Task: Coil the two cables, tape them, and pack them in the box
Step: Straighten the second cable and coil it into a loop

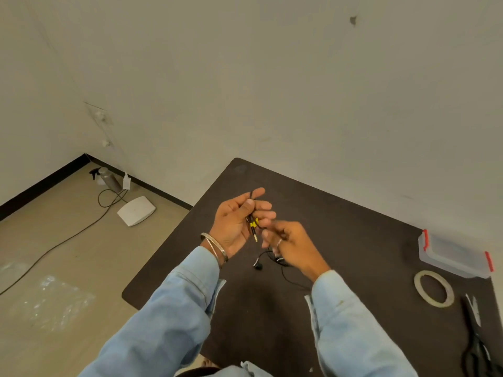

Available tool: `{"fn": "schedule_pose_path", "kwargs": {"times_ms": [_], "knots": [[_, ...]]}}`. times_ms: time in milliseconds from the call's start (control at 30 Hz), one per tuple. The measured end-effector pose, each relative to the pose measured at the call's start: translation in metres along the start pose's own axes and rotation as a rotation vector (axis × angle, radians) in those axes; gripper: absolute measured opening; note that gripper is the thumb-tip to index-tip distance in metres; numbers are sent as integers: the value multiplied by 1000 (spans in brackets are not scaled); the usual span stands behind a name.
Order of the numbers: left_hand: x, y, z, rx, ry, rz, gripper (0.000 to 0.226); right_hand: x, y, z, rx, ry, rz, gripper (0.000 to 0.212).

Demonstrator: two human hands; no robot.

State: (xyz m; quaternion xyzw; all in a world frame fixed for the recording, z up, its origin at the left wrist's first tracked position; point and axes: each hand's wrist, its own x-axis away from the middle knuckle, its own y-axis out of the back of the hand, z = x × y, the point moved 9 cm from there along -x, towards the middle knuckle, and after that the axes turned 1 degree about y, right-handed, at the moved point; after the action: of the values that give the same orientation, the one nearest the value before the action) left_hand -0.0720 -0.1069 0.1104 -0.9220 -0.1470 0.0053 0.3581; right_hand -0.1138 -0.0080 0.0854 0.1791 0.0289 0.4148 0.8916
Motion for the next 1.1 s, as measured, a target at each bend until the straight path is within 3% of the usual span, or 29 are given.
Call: {"fn": "schedule_pose_path", "kwargs": {"times_ms": [167, 267, 367, 567, 767, 900, 1100], "knots": [[-5, 29, 4, -347, 20, -95, 38, 18, -16, 18, 316, 8, 269, 17], [-6, 29, 13, -600, 40, -63, 40, 15, 3, 38, 479, 67, 249, 12], [-4, 19, 22, -690, 85, 19, 37, 10, 27, 55, 488, 117, 160, 8], [18, -21, 46, -530, 262, 308, 36, -10, 66, 62, 222, 129, -73, 4], [23, -29, 48, -254, 294, 237, 38, -12, 85, 24, -11, 46, -308, 5], [17, -17, 38, -90, 228, 113, 33, -1, 54, -3, -29, 22, -220, 16], [18, -8, 36, 6, 221, 70, 32, 12, 6, -22, 83, -58, -45, 40]]}}
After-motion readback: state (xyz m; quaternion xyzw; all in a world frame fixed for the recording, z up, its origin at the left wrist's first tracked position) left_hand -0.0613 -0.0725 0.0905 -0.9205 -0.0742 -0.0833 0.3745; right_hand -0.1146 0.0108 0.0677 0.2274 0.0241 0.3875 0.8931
